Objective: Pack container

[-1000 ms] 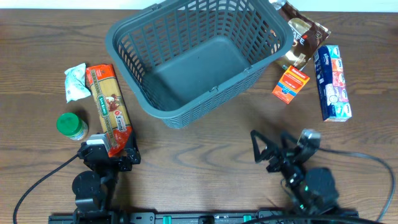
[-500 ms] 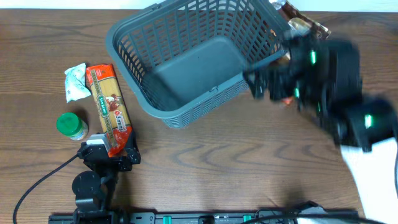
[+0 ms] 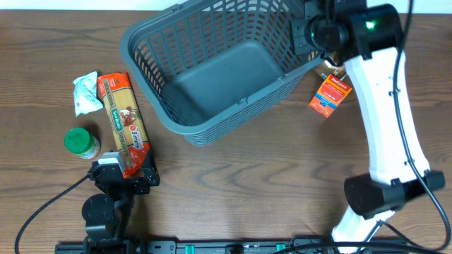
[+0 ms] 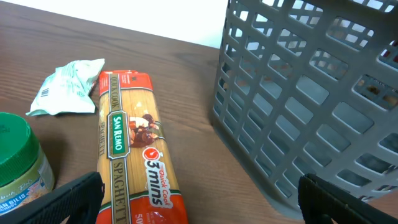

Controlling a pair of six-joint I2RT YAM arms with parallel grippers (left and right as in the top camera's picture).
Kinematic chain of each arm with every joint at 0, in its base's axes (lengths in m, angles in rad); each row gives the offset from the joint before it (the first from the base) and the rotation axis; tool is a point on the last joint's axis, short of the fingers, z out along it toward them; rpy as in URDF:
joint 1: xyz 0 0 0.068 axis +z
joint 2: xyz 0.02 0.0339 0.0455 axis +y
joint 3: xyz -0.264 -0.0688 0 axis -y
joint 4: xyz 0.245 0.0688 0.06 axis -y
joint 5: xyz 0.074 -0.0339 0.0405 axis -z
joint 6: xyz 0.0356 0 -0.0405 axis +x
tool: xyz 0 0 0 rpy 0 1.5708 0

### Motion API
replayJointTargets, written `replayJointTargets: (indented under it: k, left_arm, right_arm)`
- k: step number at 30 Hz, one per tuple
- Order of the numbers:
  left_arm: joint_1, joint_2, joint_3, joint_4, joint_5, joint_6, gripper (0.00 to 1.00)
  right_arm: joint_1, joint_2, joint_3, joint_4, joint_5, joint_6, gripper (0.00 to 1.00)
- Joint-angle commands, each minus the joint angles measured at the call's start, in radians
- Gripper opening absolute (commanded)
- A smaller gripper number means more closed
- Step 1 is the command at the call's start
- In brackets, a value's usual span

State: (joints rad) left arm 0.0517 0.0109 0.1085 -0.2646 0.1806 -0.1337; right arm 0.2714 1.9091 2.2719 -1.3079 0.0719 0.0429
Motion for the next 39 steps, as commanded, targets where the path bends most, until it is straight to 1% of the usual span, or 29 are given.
replayJointTargets:
  k: [1, 13, 20, 31, 39]
  left_arm:
    - [0.006, -0.006, -0.023, -0.01, 0.006, 0.009, 0.99]
    - [0.006, -0.006, -0.023, -0.01, 0.006, 0.009, 0.98]
    - [0.006, -0.006, -0.023, -0.01, 0.006, 0.009, 0.98]
    - [0.006, -0.006, -0.023, -0.01, 0.006, 0.009, 0.98]
    - [0.006, -0.006, -0.023, -0.01, 0.006, 0.009, 0.99]
  right_arm:
    - [-0.011, 0.007, 0.025, -0.019, 0.006, 0.008, 0.01]
    - [-0.009, 0.008, 0.024, -0.185, 0.006, 0.009, 0.01]
    - [-0.009, 0.008, 0.024, -0.232, 0.006, 0.01, 0.01]
    - [-0.008, 0.008, 0.024, -0.336, 0.001, 0.05, 0.01]
    - [-0.007, 0.008, 0.024, -0.391, -0.04, 0.05, 0.01]
